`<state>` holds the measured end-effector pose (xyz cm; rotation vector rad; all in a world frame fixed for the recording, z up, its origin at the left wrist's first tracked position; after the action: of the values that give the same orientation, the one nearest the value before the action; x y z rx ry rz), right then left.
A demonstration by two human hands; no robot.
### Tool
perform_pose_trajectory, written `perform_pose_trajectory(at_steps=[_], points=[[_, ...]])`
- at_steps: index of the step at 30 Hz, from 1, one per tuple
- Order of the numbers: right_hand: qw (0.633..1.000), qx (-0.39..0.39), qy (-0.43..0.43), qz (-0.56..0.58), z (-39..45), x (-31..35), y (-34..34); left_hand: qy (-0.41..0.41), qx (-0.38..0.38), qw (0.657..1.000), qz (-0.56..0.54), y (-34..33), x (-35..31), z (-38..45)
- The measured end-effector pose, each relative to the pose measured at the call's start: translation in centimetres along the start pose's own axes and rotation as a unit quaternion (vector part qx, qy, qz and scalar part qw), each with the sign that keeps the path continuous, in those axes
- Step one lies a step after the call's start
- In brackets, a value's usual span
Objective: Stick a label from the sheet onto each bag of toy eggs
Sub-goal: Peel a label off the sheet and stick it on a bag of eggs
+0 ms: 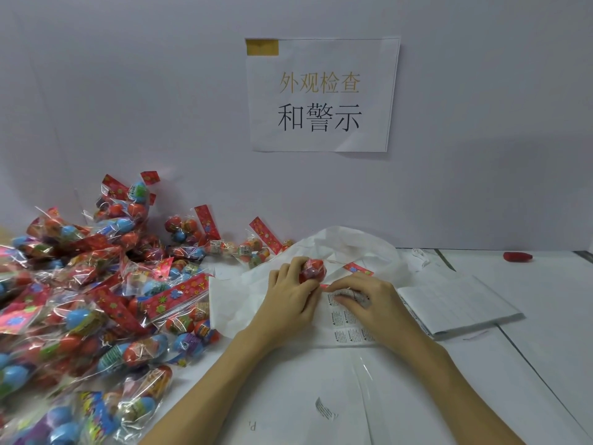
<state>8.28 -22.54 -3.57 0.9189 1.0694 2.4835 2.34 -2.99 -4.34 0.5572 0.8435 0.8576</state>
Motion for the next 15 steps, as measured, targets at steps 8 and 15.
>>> perform_pose_trajectory(at_steps=[8, 15], points=[[0.998, 0.020, -0.049, -0.025, -0.03, -0.15, -0.96, 0.020, 0.007, 0.992, -0.122, 0.27, 0.04, 0.02], [0.999, 0.021, -0.034, -0.012, -0.03, -0.06, -0.34, 0.063, 0.023, 0.989, -0.131, -0.02, 0.22, 0.24]])
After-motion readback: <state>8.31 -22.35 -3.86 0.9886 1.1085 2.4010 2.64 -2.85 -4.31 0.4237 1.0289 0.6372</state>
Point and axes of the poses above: each hand's wrist, its own z-axis towards the middle knuckle, its own y-axis out of the back of the hand, x = y × z, the point moved 1 cm from there along z, towards the middle knuckle, and after that the axes turned 12 degrees about -z, right-handed, at the moved point
